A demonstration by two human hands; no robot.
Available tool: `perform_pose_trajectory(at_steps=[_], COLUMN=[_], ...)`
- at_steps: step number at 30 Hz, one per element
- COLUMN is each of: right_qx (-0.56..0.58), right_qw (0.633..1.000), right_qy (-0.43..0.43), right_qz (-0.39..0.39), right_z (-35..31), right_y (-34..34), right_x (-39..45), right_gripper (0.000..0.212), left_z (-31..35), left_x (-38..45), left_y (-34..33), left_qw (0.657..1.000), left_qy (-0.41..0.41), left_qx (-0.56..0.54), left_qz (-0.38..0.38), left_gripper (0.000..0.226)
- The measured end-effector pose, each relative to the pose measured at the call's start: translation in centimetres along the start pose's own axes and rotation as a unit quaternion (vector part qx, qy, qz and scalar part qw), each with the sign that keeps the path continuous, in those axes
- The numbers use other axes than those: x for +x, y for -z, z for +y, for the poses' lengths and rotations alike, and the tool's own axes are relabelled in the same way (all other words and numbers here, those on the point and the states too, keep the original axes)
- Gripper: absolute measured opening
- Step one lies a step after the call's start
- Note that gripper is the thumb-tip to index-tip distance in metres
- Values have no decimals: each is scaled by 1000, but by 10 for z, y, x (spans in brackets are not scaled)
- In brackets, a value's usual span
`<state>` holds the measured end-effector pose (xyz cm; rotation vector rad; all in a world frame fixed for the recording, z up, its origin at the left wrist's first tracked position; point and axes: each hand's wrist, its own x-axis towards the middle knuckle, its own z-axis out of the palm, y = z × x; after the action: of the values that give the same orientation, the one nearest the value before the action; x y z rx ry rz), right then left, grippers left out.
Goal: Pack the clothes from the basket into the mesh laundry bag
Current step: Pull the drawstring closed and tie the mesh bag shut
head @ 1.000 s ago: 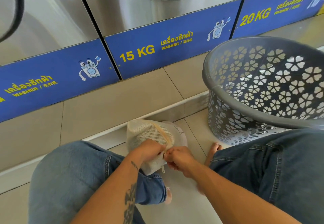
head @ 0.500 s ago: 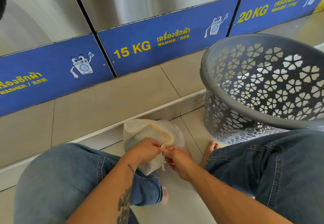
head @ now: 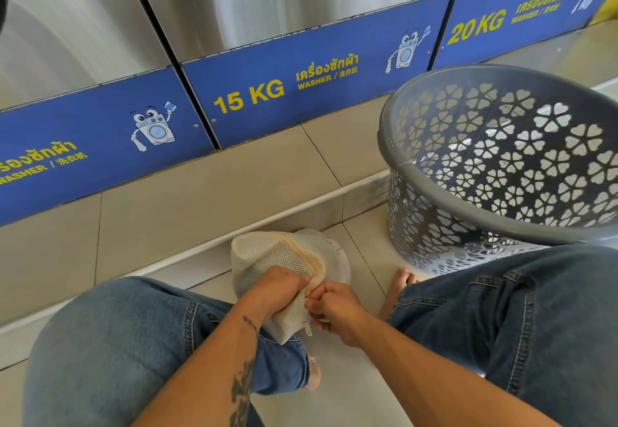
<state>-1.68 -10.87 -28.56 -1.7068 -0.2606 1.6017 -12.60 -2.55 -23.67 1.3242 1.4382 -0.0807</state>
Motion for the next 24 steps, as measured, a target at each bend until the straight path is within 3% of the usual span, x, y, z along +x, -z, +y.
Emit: perform_pose_trajectory(at_steps=[12, 19, 24], right_qx=[-18, -35, -74], right_qw=[998, 997, 994], right_qy=[60, 73, 76], right_qz=[-9, 12, -13], right_z=[-1, -6, -7], right_y=[8, 1, -5], right_x=[2, 1, 1], right_gripper=[13, 19, 24], left_z=[11, 12, 12], left_x=[8, 11, 16], left_y=[-8, -9, -1], left_qw=[994, 986, 972], left_qy=[77, 92, 129], left_qx=[-81, -140, -196], left_qz=[7, 24, 28], left_gripper=[30, 18, 20])
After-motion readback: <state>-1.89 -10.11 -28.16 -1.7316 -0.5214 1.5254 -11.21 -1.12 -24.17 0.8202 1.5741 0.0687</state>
